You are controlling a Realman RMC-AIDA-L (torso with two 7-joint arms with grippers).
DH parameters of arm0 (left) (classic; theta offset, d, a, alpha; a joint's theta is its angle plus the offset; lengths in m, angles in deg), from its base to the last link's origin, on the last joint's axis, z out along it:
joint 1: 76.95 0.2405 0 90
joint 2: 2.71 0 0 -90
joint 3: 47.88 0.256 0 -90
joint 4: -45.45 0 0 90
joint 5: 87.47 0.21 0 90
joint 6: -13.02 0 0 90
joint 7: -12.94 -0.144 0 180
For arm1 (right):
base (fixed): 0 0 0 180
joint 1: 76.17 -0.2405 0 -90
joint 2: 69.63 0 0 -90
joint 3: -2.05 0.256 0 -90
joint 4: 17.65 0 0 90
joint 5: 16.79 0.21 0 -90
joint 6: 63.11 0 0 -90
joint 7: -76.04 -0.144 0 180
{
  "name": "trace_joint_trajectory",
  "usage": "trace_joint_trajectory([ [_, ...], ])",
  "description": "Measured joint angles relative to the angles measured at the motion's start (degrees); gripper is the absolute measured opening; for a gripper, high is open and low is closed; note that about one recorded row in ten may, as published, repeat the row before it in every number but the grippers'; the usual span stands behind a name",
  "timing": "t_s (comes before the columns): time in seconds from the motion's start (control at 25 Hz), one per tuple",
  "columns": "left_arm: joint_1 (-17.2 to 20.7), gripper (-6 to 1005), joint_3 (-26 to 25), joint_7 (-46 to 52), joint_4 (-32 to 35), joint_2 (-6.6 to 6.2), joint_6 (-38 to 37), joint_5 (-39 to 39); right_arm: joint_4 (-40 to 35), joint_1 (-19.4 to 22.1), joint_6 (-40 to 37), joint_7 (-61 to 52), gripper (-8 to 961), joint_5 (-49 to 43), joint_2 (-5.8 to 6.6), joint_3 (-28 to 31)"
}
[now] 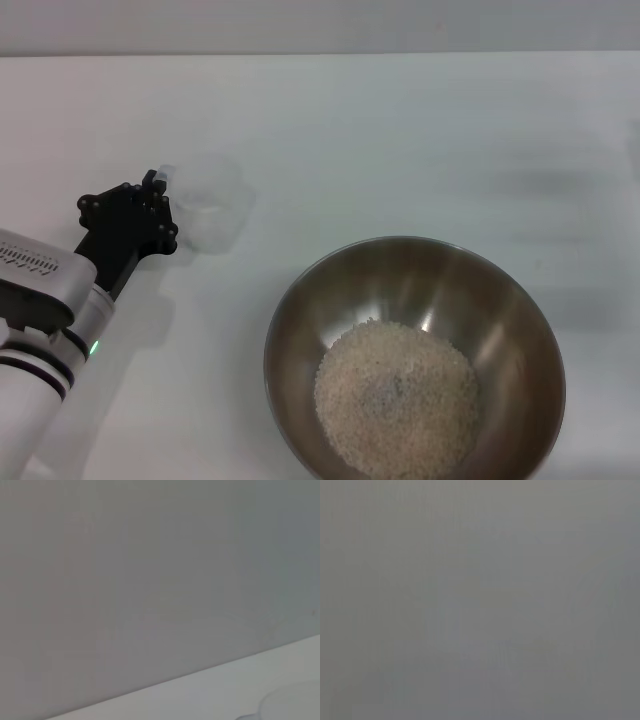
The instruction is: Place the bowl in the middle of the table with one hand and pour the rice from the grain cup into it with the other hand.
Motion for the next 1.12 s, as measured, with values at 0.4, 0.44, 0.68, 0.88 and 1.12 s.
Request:
trace_joint_trajectory([
  [0.4,2.0,245,0.5,2.7,0.0,-0.24,-3.7,0.4,-0.1,0.0,-0.2,-0.2,496,-0.2,-0.01,0.0],
  [0.44,2.2,296,0.6,2.7,0.0,-0.25,-3.8,0.5,-0.1,-0.2,0.0,-0.2,496,-0.2,0.00,0.0],
  [0.68,3.2,441,0.6,2.7,0.4,-0.43,-4.0,0.6,0.0,-0.4,0.1,-0.2,496,0.1,0.04,0.0],
  [0.88,3.3,535,0.6,3.3,1.6,-0.45,-3.9,0.6,-0.1,-0.5,0.2,-0.2,496,0.1,0.06,0.5],
  [1.12,6.5,581,1.7,7.7,3.0,-0.73,-9.1,0.6,0.0,-0.6,0.5,0.1,496,0.2,0.04,0.9],
])
